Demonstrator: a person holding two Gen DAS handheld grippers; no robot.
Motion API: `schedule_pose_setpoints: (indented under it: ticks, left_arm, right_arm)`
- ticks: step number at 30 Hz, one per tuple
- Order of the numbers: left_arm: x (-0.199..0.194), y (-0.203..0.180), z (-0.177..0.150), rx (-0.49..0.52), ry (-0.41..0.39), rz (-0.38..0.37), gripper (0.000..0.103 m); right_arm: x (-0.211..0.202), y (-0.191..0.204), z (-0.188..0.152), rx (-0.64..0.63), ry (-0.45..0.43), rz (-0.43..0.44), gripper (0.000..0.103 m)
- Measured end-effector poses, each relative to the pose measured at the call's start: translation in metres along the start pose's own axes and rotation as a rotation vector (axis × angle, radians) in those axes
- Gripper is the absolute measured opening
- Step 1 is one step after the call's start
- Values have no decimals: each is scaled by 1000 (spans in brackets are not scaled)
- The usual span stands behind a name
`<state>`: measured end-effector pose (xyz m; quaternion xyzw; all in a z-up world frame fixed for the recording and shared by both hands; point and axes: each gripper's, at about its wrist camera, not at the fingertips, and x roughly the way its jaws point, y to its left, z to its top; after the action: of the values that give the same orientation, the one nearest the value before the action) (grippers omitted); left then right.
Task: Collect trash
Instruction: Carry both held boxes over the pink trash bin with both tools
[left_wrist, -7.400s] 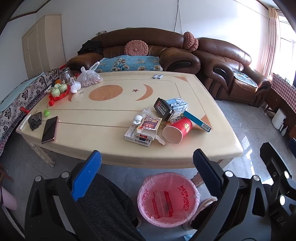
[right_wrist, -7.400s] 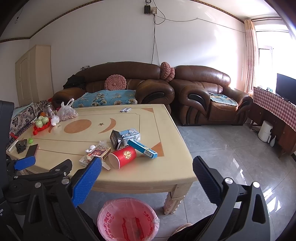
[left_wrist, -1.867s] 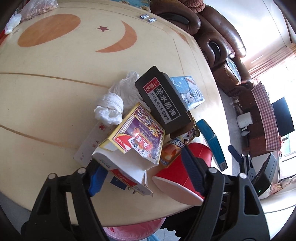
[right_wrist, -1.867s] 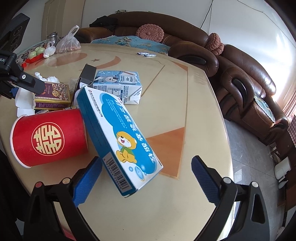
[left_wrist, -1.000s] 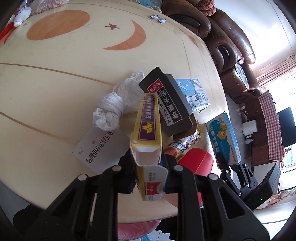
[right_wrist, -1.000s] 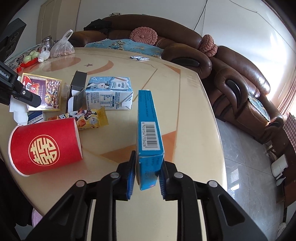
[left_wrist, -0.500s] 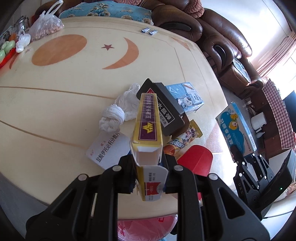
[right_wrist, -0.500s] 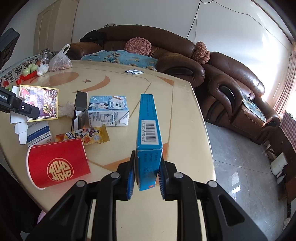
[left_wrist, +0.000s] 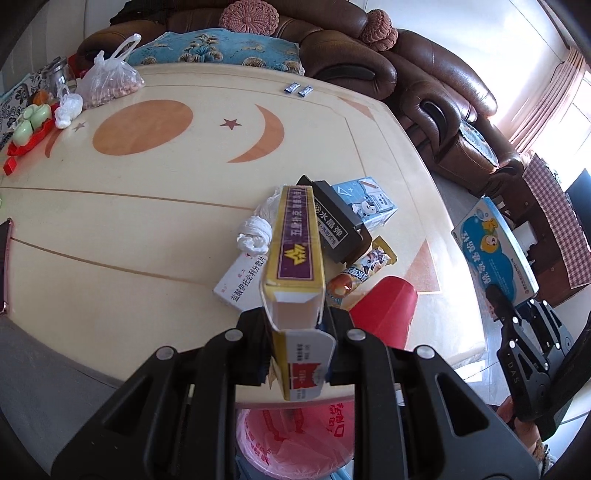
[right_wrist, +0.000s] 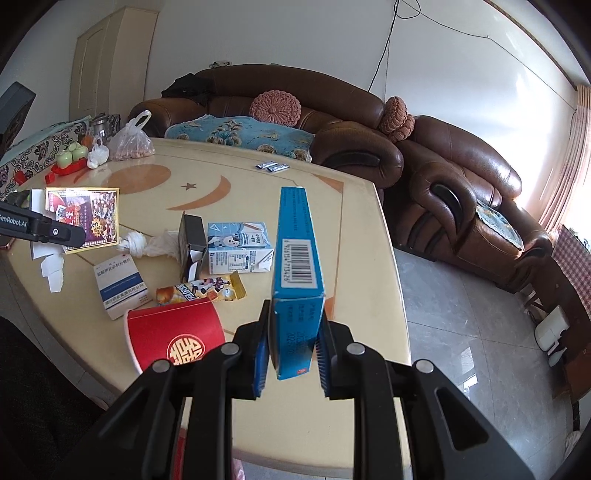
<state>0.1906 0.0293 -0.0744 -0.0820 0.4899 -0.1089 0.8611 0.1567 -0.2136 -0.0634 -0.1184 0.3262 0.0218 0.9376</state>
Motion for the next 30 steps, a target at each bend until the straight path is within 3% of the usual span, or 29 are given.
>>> schedule_pose_setpoints:
  ticks: [13, 30]
  left_arm:
    - [-63, -6, -52, 104, -50, 39, 21]
    - [-83, -29, -119, 212, -22, 49, 21]
  right_arm:
    - [-83, 34, -9, -58, -44, 6, 22]
    - [-152, 72, -45, -115, -30, 80, 22]
